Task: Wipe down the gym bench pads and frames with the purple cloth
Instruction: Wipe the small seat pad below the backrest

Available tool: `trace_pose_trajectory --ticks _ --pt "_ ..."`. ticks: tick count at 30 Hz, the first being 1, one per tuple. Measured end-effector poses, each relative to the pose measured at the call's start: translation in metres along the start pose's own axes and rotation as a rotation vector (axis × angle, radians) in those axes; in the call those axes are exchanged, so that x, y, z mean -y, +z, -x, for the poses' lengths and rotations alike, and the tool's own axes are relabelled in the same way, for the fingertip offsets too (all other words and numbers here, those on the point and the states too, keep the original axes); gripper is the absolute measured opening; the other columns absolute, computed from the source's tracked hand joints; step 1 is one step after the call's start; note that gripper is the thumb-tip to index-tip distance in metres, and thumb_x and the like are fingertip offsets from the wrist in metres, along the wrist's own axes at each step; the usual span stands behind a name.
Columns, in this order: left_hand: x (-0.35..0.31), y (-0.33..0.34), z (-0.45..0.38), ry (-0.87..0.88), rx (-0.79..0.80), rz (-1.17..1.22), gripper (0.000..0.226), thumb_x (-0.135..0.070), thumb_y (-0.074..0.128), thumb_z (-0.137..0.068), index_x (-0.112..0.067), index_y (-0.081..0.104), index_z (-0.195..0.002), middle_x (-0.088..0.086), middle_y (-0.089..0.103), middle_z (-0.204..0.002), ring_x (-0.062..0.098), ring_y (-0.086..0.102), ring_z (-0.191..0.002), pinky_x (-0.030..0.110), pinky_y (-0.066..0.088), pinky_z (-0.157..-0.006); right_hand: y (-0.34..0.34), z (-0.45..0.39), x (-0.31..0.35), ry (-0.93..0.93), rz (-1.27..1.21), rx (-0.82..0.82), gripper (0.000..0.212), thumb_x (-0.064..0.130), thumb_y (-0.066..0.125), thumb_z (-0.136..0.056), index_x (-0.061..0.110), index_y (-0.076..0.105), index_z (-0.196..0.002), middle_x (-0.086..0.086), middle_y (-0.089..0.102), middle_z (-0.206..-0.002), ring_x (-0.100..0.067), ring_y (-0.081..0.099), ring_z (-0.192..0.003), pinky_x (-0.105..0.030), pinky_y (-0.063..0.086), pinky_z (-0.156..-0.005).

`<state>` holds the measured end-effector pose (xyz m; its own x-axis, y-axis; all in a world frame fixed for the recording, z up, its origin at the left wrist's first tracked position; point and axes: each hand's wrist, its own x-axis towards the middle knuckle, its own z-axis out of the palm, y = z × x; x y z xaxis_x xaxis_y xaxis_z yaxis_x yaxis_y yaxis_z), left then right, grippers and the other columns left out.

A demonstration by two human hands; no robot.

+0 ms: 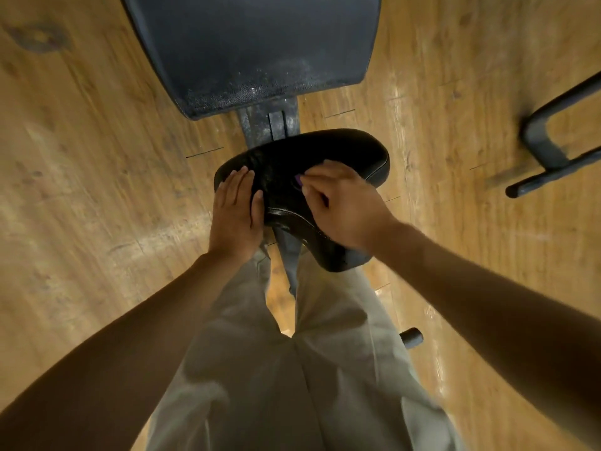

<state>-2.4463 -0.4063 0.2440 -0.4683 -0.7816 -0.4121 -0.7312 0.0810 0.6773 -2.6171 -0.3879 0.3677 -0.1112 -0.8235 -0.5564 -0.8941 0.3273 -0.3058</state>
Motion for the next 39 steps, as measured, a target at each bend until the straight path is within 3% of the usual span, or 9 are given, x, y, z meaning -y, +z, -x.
trace_pose_trajectory --ticks 3,6,11,15,18,24,30,34,39 --pt "-0.001 0.0 0.0 -0.012 -0.005 0.004 0.066 -0.042 0.015 -0.097 -0.003 0.038 -0.144 0.012 0.036 -0.151 0.024 0.024 -0.144 0.036 0.01 -0.121 -0.001 -0.038 -0.002 0.004 0.068 0.247 0.043 0.027 0.03 -0.103 0.013 0.044 -0.141 -0.002 0.042 -0.146 -0.019 0.03 -0.137 -0.024 0.014 -0.113" --pt "0.001 -0.003 -0.001 0.011 0.004 0.037 0.065 -0.043 0.018 -0.097 -0.002 0.039 -0.143 0.014 0.038 -0.15 0.027 0.027 -0.143 0.045 0.019 -0.119 -0.007 -0.012 0.001 -0.112 0.158 0.202 0.044 0.022 0.033 -0.101 0.01 0.038 -0.144 -0.005 0.038 -0.149 -0.021 0.025 -0.141 -0.018 0.001 -0.114" --pt "0.003 -0.003 -0.001 0.023 -0.005 0.024 0.063 -0.044 0.018 -0.098 -0.006 0.037 -0.145 0.012 0.036 -0.152 0.024 0.025 -0.144 0.044 0.019 -0.119 -0.012 0.048 -0.006 -0.282 0.293 0.043 0.047 0.028 0.03 -0.097 0.007 0.053 -0.132 -0.009 0.056 -0.132 -0.029 0.041 -0.133 -0.031 0.019 -0.114" --pt "0.009 0.0 -0.002 0.039 -0.006 -0.017 0.063 -0.043 0.017 -0.099 -0.005 0.037 -0.145 0.012 0.036 -0.152 0.024 0.026 -0.144 0.04 0.017 -0.12 -0.013 0.004 0.01 -0.461 0.399 0.258 0.042 0.025 0.034 -0.099 0.006 0.054 -0.131 -0.009 0.054 -0.136 -0.023 0.041 -0.133 -0.028 0.006 -0.115" --pt "0.012 0.003 -0.003 0.038 -0.001 -0.045 0.063 -0.041 0.014 -0.099 -0.005 0.038 -0.145 0.012 0.038 -0.151 0.024 0.028 -0.144 0.037 0.015 -0.121 0.011 -0.061 0.014 -0.331 0.409 0.453 0.047 0.025 0.025 -0.104 0.006 0.028 -0.147 -0.01 0.025 -0.155 -0.021 0.016 -0.144 -0.03 -0.001 -0.117" --pt "0.009 0.001 -0.001 0.078 -0.073 -0.019 0.054 -0.033 0.023 -0.102 -0.001 0.045 -0.139 0.017 0.047 -0.143 0.028 0.037 -0.139 0.037 0.019 -0.119 0.027 -0.104 0.007 -0.093 0.34 0.473 0.047 0.02 0.024 -0.104 0.001 0.022 -0.147 -0.012 0.021 -0.156 -0.025 0.014 -0.144 -0.028 0.002 -0.116" --pt "0.014 0.007 -0.001 0.068 -0.089 0.017 0.053 -0.035 0.024 -0.103 -0.004 0.045 -0.14 0.015 0.047 -0.144 0.028 0.037 -0.138 0.043 0.025 -0.117 -0.007 -0.034 0.004 -0.317 0.212 0.441 0.045 0.02 0.029 -0.104 0.012 0.026 -0.148 0.002 0.02 -0.157 -0.01 0.001 -0.146 0.003 -0.023 -0.092" --pt "0.014 0.008 -0.001 0.087 -0.15 0.025 0.05 -0.031 0.028 -0.103 -0.001 0.049 -0.137 0.016 0.05 -0.141 0.027 0.041 -0.136 0.039 0.024 -0.118 0.004 -0.054 -0.003 -0.255 0.12 0.52 0.045 0.024 0.03 -0.103 0.018 0.028 -0.148 0.007 0.021 -0.157 -0.009 0.002 -0.146 -0.017 -0.004 -0.114" --pt "0.013 0.007 0.0 0.088 -0.184 0.032 0.049 -0.031 0.031 -0.102 0.0 0.05 -0.136 0.016 0.051 -0.139 0.027 0.041 -0.135 0.037 0.024 -0.118 0.049 -0.146 -0.003 -0.159 0.172 0.549 0.047 0.021 0.027 -0.104 0.008 0.023 -0.149 -0.005 0.014 -0.159 -0.021 0.007 -0.146 -0.027 0.005 -0.116"
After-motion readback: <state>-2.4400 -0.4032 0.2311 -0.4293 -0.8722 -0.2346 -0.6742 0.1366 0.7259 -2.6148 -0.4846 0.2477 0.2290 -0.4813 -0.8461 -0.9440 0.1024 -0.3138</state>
